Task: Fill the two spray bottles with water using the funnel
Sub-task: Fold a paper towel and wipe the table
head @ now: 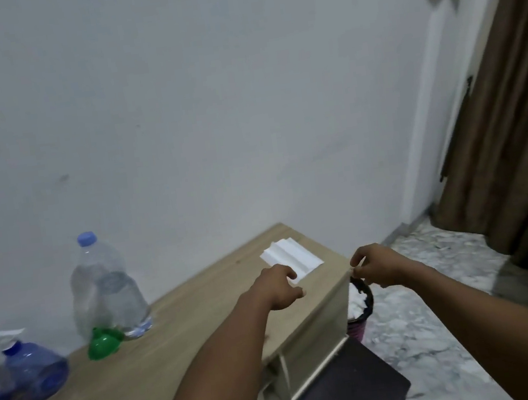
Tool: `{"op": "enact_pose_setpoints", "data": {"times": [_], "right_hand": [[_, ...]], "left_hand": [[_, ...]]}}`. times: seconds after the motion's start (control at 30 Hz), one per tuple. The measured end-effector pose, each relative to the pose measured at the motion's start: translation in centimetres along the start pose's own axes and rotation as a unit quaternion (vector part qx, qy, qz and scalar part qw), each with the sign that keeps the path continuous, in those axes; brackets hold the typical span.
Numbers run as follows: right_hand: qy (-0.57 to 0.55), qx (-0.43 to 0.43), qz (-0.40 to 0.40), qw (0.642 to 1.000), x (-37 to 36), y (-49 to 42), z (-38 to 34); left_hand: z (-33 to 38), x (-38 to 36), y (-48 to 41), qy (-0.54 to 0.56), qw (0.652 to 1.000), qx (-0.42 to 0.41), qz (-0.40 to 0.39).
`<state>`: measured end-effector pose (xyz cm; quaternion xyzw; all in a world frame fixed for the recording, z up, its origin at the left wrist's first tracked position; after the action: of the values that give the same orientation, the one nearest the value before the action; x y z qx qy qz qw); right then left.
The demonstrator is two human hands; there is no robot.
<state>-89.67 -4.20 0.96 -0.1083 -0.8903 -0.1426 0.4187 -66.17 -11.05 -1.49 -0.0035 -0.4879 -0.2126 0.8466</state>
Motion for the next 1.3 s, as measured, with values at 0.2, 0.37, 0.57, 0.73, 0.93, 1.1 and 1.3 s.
{"op": "enact_pose_setpoints", "data": {"times": [0.2, 0.37, 0.57, 0.73, 0.93, 1.1, 1.3], "right_hand": [[-0.009, -0.036, 0.011, 0.999, 3.6, -1.4, 6.2], [-0.035, -0.025, 0.01, 0.999, 2.3, -4.6, 6.8], [0.015, 0.027, -0.037, 0.999, -2.9, -10.5, 5.3], [0.075, 0.044, -0.084, 0.993, -6.2, -16.2, 4.2], [0.048, 0.057, -0.116, 0.991, -9.7, -21.3, 2.8], [0.004, 0.052, -0.138, 0.989, -12.8, -25.3, 3.0], [-0.003, 0.073, -0.184, 0.98, -15.7, -29.1, 3.3]], "left_hand": [[3.2, -4.7, -2.1, -0.006, 1.0, 0.016, -0.022], [1.5, -6.0, -4.5, -0.009, 0.999, 0.05, -0.014], [-2.1, -6.9, -9.7, -0.016, 0.997, 0.075, 0.013], [-4.3, -7.5, -14.1, -0.04, 0.996, 0.072, 0.041], [-6.4, -8.9, -17.3, -0.061, 0.994, 0.071, 0.06], [-7.6, -10.6, -19.9, -0.089, 0.992, 0.062, 0.071], [-8.1, -12.5, -21.7, -0.131, 0.982, 0.065, 0.123]]}}
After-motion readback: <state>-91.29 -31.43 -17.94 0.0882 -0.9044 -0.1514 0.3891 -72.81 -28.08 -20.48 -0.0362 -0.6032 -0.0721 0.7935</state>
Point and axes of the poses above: each hand's wrist, its own y-axis away from the middle knuckle, its own x-axis out of the back of the hand, z = x × y, the point moved 6 cm from there along -y, towards the middle knuckle, and after that the axes turned 7 degrees about z, right-handed, at the moved point
